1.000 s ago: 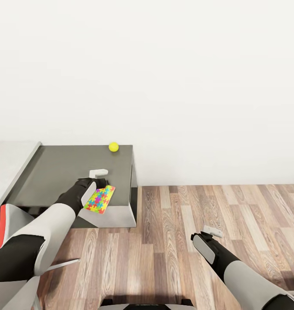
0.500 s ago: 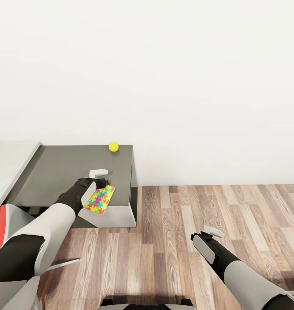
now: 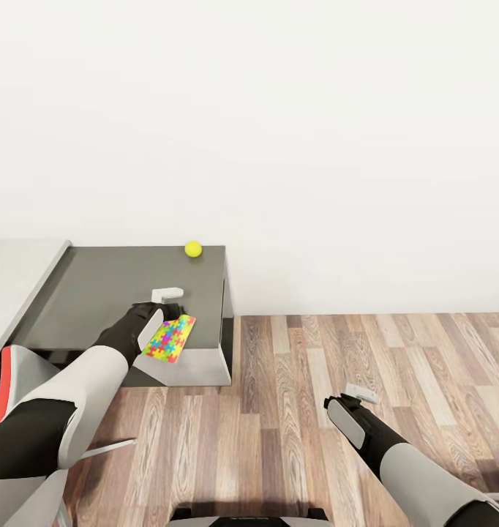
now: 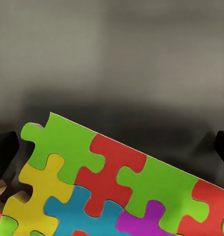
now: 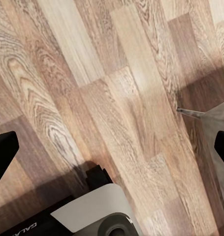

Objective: Put all the toys in the child's room - the three board games (two on the bed and one on the table), the two jigsaw puzzles on the table, and the tennis ball on the table - inside the toy box on the table in the child's room.

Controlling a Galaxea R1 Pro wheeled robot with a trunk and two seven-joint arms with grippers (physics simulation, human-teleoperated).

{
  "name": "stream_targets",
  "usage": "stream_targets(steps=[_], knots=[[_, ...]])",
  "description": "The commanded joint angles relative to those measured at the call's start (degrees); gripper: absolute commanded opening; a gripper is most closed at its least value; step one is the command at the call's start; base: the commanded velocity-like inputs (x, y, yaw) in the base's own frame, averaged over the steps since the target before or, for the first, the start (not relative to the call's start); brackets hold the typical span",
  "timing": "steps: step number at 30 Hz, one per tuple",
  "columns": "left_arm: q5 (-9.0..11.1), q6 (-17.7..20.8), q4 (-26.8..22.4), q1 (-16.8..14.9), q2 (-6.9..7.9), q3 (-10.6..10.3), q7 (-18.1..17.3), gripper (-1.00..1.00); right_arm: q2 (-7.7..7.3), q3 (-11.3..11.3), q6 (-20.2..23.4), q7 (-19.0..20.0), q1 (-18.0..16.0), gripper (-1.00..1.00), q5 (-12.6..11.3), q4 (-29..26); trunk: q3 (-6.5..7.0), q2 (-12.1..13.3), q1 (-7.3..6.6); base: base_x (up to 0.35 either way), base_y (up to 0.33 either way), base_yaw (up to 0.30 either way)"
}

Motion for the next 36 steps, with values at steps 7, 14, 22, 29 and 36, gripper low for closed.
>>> stream_targets(steps=[7, 14, 22, 29, 36], knots=[[0.9, 0.27, 0.46, 0.01, 0.06, -0.52, 0.42, 1.0, -0.08, 0.43, 0.41, -0.41, -0.05, 1.0, -0.23, -0.13, -0.09, -0.07, 0.05, -0.089, 0.0, 0.0], [0.9, 0.27, 0.46, 0.02, 0.06, -0.52, 0.42, 1.0, -0.08, 0.44, 0.41, -0.41, -0.05, 1.0, -0.23, -0.13, -0.09, -0.07, 0.05, -0.04, 0.0, 0.0], [0.9, 0.27, 0.46, 0.01, 0.05, -0.49, 0.42, 1.0, -0.08, 0.43, 0.41, -0.41, -0.05, 1.0, -0.23, -0.13, -0.09, -0.07, 0.05, -0.002, 0.0, 0.0], [0.9, 0.27, 0.46, 0.01, 0.06, -0.47, 0.48, 1.0, -0.08, 0.47, 0.41, -0.41, -0.05, 1.0, -0.23, -0.13, -0.09, -0.07, 0.05, 0.0, 0.0, 0.0], [0.9, 0.17, 0.46, 0.01, 0.12, -0.45, 0.51, 1.0, -0.08, 0.52, 0.47, -0.41, -0.05, 1.0, -0.23, 0.15, -0.09, -0.07, 0.05, 0.0, 0.0, 0.0]])
